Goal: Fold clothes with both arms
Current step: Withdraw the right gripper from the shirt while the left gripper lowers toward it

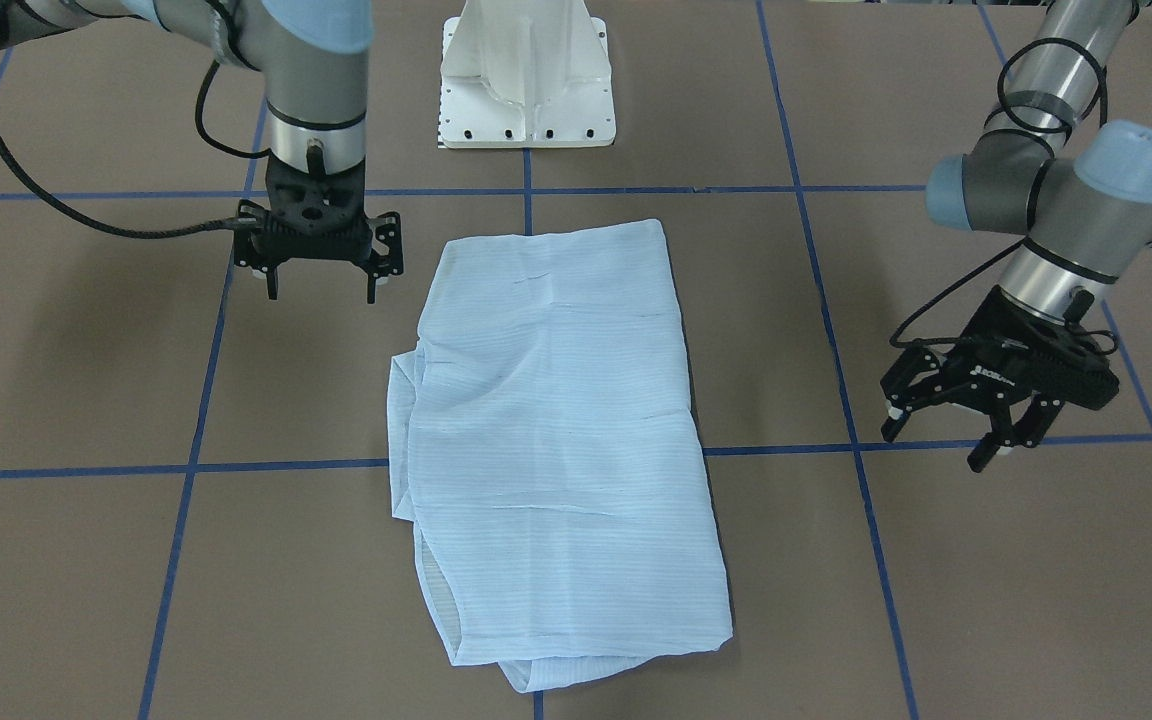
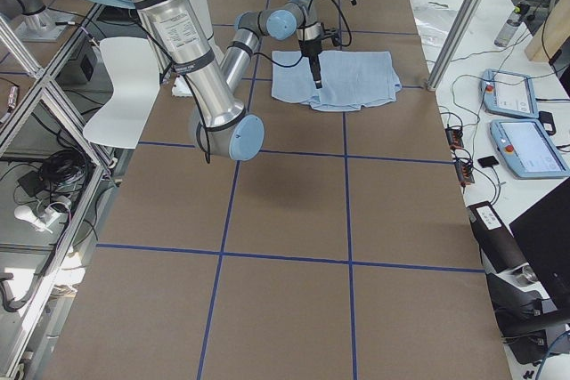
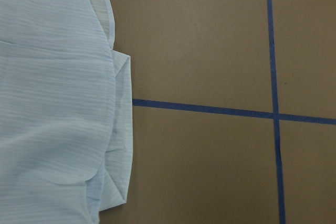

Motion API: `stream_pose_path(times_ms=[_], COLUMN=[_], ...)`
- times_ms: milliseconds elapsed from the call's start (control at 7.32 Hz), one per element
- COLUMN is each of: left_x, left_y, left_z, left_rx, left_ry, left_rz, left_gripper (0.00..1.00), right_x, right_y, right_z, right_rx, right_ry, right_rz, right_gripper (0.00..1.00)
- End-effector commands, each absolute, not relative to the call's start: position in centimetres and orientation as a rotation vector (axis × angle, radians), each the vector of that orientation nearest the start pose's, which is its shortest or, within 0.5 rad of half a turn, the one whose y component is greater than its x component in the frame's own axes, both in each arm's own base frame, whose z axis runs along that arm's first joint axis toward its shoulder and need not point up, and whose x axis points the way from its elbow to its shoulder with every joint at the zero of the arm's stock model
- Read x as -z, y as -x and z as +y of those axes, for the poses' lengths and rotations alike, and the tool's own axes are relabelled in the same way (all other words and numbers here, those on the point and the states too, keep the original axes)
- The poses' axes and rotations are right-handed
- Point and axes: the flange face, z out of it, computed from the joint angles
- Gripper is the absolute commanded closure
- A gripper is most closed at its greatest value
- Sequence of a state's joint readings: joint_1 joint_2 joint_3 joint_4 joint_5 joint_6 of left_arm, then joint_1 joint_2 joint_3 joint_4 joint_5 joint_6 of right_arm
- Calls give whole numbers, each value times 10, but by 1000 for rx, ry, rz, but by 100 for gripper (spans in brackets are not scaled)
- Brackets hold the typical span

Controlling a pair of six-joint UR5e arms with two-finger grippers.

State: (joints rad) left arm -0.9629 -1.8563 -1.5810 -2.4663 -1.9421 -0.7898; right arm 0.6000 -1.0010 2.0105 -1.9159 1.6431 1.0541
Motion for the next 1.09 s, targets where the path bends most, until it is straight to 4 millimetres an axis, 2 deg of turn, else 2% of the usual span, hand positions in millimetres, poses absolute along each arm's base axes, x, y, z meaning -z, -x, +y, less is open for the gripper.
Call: stream_pose_path(times_ms=[0, 137, 273, 410, 683, 957], left_x=[-353, -330, -318, -318, -326, -330], left_y=[-300, -326, -352, -387, -429, -471], left_z=[-465, -425, -396, -366, -327, -288], left_rx=[-48, -19, 29, 114, 213, 325], left_ry=[-587, -495, -434, -395, -280, -199], left_rz=[1182, 1274, 1320, 1329, 1308, 1252], left_gripper=[0, 0, 0, 0, 0, 1], right_x=[-221, -240, -252, -253, -247, -244], right_y=[397, 394, 396, 407, 420, 424], right_z=[-403, -390, -383, -372, -351, -343], right_rx=[-168, -232, -325, -426, -598, -602], right_ry=[-339, -341, -308, -294, -231, -240], right_rz=[-861, -968, -998, -1006, -1048, -1056], right_gripper=[0, 0, 0, 0, 0, 0])
